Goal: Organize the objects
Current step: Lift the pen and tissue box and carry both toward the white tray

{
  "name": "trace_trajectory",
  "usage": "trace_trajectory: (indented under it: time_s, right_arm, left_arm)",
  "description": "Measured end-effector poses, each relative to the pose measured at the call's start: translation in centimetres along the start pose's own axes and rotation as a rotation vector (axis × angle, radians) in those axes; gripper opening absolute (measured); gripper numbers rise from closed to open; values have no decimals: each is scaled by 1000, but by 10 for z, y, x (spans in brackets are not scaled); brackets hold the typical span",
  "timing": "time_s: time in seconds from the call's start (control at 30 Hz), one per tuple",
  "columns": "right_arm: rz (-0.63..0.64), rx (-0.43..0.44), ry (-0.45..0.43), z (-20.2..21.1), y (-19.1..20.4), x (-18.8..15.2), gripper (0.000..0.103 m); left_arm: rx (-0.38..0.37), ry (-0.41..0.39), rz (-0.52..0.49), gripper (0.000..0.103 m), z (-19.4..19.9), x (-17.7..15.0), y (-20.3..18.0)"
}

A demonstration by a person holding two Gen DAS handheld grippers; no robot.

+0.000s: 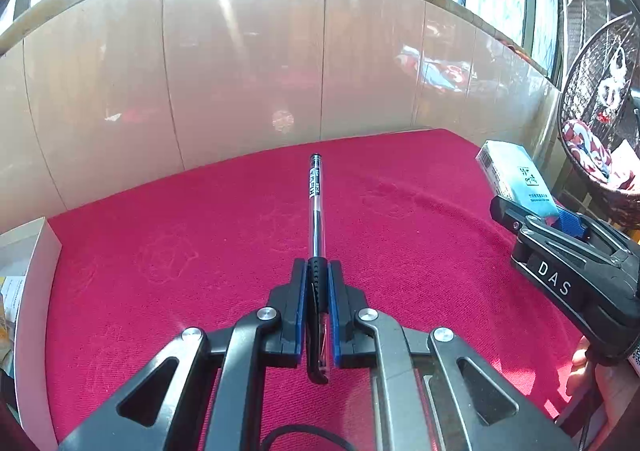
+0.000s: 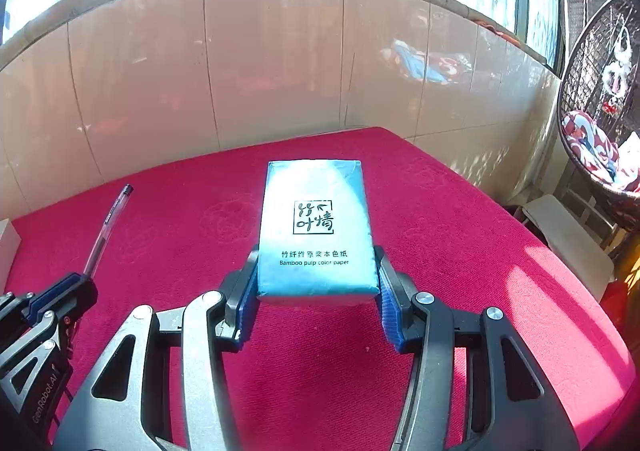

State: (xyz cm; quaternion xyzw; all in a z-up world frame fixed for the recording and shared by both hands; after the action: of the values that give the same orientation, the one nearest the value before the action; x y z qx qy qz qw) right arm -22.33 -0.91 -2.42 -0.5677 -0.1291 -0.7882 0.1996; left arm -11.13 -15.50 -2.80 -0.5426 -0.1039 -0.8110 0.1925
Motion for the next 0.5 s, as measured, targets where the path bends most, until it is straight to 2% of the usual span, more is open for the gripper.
trace_trajectory:
  time_s: [0.13,0.2,0.33,0.5]
  right_arm:
    - [27,4,-29,3,6,5,51]
    - [25,13,-20,3,9,5,51]
    - [-62,32,31,17,4,-5,51]
    - [-43,28,21,43,6,3,50]
  left_arm:
    - [-7,16,39,8,8,0,3]
    - [-10,23,49,8,15,2,6]
    - [-19,13,59,8,35,9,11]
    - [-19,-1,53,8,58,17,15]
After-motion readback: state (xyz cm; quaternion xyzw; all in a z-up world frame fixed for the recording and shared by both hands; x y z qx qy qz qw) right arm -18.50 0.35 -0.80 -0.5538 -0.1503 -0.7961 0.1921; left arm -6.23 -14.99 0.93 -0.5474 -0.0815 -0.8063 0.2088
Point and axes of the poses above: each gripper's, at about its wrist camera, not at the fingertips, and z roughly against the way its jaws point, y to its left, x to its top, the point moved 9 cm from there along -z, roughly the way its jaws point, and after that the axes turned 15 degrees about -y, right-handed, at the moved point
